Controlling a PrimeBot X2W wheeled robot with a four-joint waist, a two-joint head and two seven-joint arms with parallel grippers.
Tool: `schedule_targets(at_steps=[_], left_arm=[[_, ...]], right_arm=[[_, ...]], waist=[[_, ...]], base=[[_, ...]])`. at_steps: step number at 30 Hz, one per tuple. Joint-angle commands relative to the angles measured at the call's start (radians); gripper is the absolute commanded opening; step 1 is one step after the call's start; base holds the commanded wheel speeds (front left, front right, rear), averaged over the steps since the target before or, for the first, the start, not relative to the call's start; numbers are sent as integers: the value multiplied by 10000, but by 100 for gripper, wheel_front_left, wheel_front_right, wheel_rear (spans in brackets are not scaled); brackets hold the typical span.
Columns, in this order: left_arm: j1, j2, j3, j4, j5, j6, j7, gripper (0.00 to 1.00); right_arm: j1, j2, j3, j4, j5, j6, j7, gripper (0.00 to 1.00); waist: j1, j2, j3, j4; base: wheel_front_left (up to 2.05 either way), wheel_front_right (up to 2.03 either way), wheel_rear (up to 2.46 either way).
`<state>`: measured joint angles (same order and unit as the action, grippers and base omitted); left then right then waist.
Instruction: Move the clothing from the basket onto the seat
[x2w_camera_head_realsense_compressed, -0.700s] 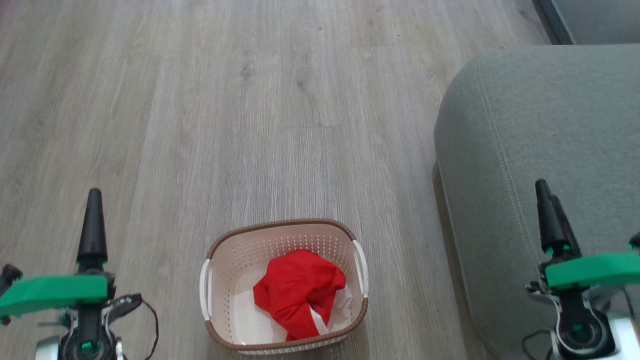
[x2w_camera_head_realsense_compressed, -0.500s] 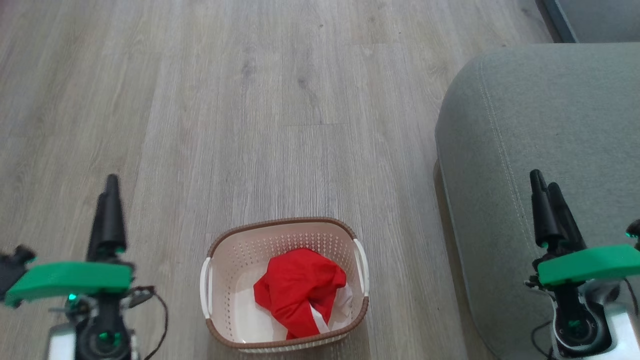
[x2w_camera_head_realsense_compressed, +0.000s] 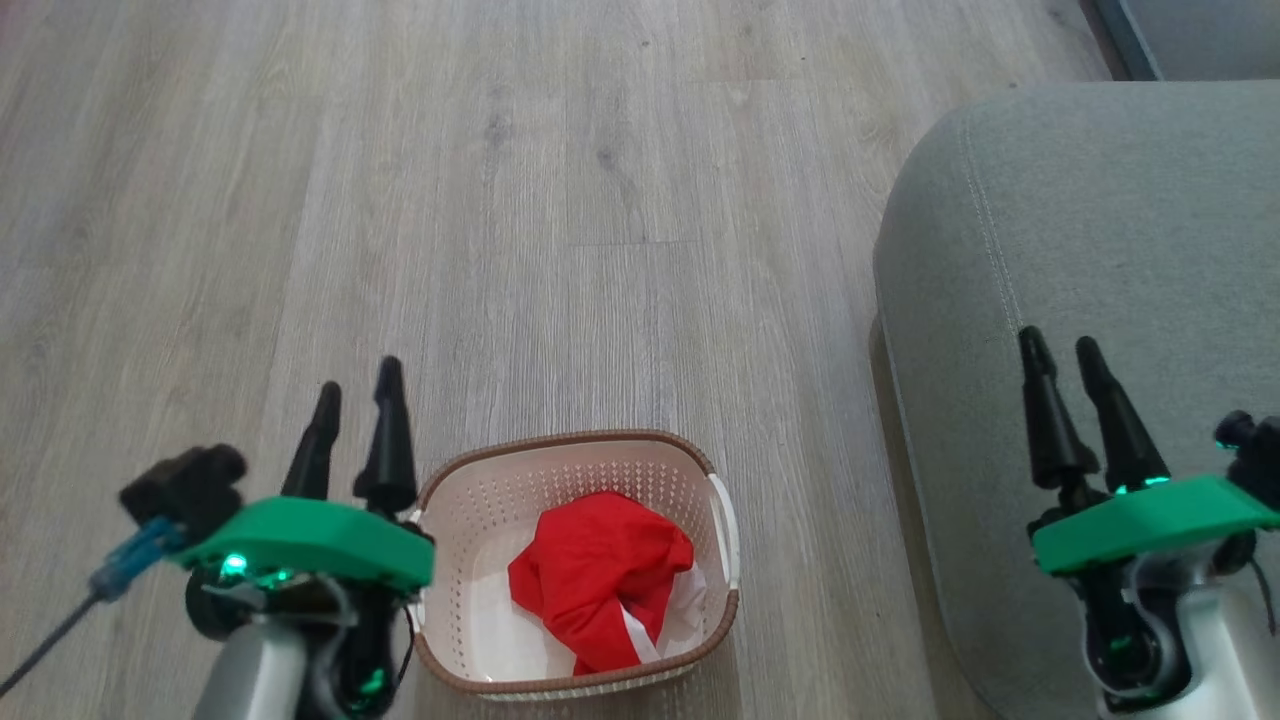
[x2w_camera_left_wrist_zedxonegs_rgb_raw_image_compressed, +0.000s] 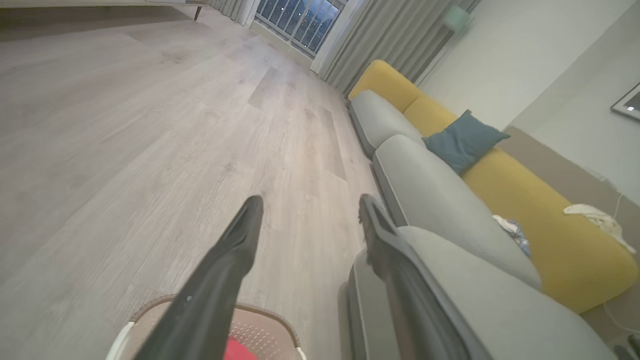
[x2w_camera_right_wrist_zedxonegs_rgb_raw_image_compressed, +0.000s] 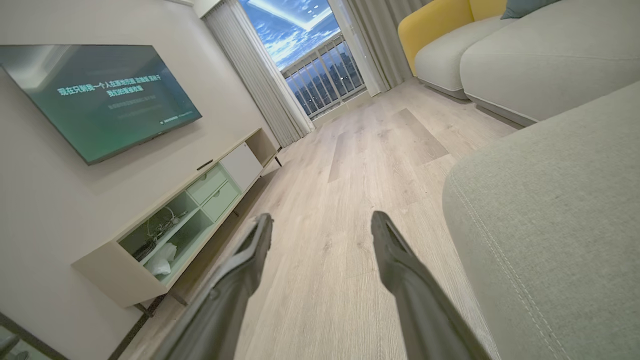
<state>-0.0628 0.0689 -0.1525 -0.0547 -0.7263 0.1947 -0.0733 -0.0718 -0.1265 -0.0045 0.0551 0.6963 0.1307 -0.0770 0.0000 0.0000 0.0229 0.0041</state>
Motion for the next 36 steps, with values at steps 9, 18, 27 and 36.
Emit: schedule_targets(at_steps=[9, 18, 27, 36], left_arm=[[-1073, 1033, -1810, -297, 1384, 1986, -403, 100], [-1451, 1446, -2900, -481, 2207, 3354, -670, 100], [-1745, 1829, -3659, -1079, 3297, 5090, -910, 100], [-1047, 1049, -2909, -523, 2647, 3347, -1209, 100]], right_arm=[[-549, -307, 615, -283, -1261, 0, -381, 100], [-599, -284, 862, -253, -2130, 0, -646, 100], [-645, -292, 948, -329, -2785, 0, -883, 100], [-592, -276, 1076, 483, -3301, 0, -1179, 100]], waist=[[0, 0, 53, -5], [0, 0, 102, -18], [0, 0, 147, -26], [0, 0, 134, -17]], base=[[0, 0, 0], [0, 0, 0], [0, 0, 0], [0, 0, 0]])
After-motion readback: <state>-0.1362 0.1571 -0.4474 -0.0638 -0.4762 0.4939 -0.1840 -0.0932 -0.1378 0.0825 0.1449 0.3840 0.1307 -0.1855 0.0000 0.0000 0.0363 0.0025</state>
